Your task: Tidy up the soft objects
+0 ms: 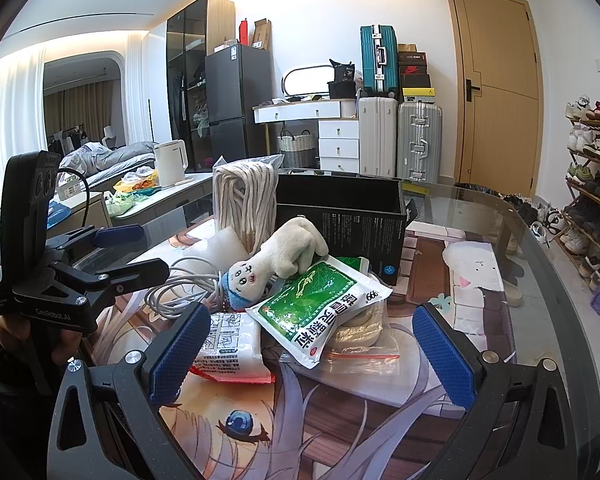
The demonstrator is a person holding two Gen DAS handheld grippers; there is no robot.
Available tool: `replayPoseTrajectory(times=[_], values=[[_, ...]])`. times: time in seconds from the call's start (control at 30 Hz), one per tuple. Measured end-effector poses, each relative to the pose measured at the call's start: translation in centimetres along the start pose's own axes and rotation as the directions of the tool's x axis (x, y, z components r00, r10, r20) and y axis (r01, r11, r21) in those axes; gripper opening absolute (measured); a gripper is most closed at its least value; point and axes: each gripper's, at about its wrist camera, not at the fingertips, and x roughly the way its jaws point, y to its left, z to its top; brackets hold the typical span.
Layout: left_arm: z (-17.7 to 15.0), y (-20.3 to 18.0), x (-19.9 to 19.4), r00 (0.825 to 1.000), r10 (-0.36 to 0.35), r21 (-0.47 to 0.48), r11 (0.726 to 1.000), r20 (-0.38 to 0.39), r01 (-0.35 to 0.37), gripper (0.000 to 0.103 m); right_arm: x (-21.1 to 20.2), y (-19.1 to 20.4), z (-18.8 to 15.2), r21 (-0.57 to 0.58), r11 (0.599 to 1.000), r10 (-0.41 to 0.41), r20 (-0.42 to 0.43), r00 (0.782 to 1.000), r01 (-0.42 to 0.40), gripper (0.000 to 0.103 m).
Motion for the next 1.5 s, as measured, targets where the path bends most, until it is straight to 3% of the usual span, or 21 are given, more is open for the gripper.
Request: replayPoseTrajectory(times=[1.5], values=[[0.02,0.57,0.21,1.0,0.012,0.017,1.0,-0.011,-0.012,0.103,0.52,0.2,0.13,-0.007,1.0,-0.024,-0.035,0.999,0.024,0.103]])
